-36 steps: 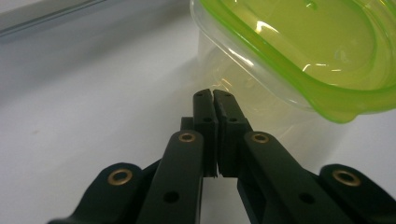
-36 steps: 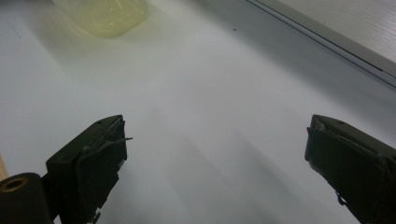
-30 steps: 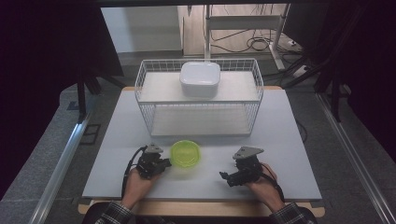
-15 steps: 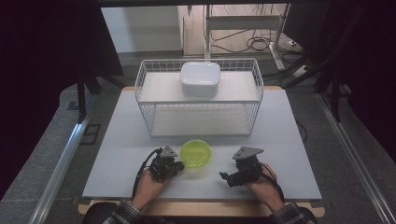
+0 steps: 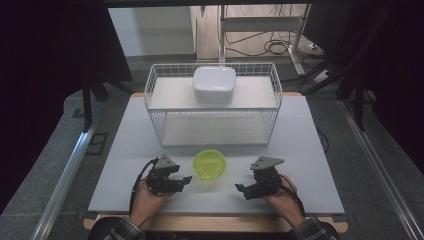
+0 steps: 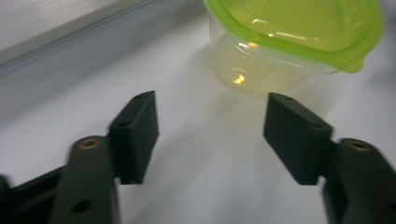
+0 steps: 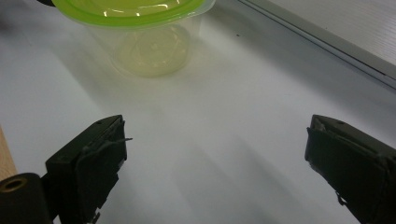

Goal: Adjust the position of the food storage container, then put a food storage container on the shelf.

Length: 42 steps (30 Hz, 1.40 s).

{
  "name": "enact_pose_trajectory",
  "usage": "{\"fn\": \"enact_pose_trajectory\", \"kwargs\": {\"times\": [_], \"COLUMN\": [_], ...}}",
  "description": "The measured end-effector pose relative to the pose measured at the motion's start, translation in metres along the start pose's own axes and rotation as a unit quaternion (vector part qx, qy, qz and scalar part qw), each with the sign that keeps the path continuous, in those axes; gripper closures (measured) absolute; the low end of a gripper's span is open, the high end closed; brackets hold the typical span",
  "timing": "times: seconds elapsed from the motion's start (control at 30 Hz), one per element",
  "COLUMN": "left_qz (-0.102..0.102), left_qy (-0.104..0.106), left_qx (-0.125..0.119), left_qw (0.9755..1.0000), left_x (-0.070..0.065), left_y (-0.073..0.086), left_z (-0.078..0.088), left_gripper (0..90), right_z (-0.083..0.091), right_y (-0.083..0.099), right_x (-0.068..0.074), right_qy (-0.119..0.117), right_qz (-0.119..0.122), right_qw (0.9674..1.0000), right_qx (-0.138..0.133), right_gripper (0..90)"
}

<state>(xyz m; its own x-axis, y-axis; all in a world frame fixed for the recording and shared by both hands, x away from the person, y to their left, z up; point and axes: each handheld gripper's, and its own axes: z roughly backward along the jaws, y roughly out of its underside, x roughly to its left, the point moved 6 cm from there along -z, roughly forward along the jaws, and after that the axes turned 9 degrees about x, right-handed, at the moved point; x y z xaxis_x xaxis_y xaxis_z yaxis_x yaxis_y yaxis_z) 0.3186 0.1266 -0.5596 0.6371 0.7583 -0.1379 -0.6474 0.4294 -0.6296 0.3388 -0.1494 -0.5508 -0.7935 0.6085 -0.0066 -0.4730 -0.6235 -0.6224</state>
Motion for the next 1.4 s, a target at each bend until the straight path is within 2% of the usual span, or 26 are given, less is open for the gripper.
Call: {"fn": "enact_pose_trajectory", "kwargs": {"times": [0.13,0.3,0.47,0.6,0.73,1.07,1.23,1.33,1.4], "left_qz": [0.001,-0.014,-0.022,-0.018,-0.018,-0.023,-0.030,-0.034,-0.036], "left_qy": [0.003,-0.027,-0.040,-0.032,-0.033,-0.031,-0.030,-0.033,-0.035], "left_qx": [-0.018,-0.026,-0.025,-0.026,-0.022,-0.026,-0.024,-0.020,-0.016], "left_qw": [0.9998,0.9992,0.9987,0.9990,0.9991,0.9989,0.9988,0.9987,0.9986], "left_x": [0.000,0.002,0.002,0.002,0.003,0.005,0.003,0.003,0.003], "left_y": [0.003,0.009,0.019,0.027,0.033,0.034,0.035,0.035,0.036], "left_z": [0.010,0.020,0.023,0.025,0.025,0.023,0.021,0.019,0.018], "left_gripper": [22.0,9.2,5.9,4.4,3.5,0.9,0.9,0.9,0.9], "right_z": [0.001,0.002,0.002,0.002,0.001,0.003,0.002,0.002,0.001], "right_y": [0.000,-0.001,-0.001,-0.001,-0.001,-0.006,-0.014,-0.021,-0.026], "right_x": [0.000,-0.001,-0.001,-0.002,-0.003,-0.009,-0.010,-0.012,-0.013], "right_qy": [-0.001,-0.003,-0.003,-0.001,-0.004,-0.014,-0.031,-0.057,-0.073], "right_qz": [0.000,-0.001,0.000,0.000,-0.003,-0.036,-0.054,-0.083,-0.100], "right_qw": [1.0000,1.0000,0.9999,0.9999,0.9999,0.9990,0.9978,0.9946,0.9921], "right_qx": [-0.003,-0.007,-0.010,-0.011,-0.011,-0.021,-0.022,-0.027,-0.020], "right_gripper": [5.4,5.3,5.3,5.0,3.3,0.4,0.4,0.5,0.5]}}
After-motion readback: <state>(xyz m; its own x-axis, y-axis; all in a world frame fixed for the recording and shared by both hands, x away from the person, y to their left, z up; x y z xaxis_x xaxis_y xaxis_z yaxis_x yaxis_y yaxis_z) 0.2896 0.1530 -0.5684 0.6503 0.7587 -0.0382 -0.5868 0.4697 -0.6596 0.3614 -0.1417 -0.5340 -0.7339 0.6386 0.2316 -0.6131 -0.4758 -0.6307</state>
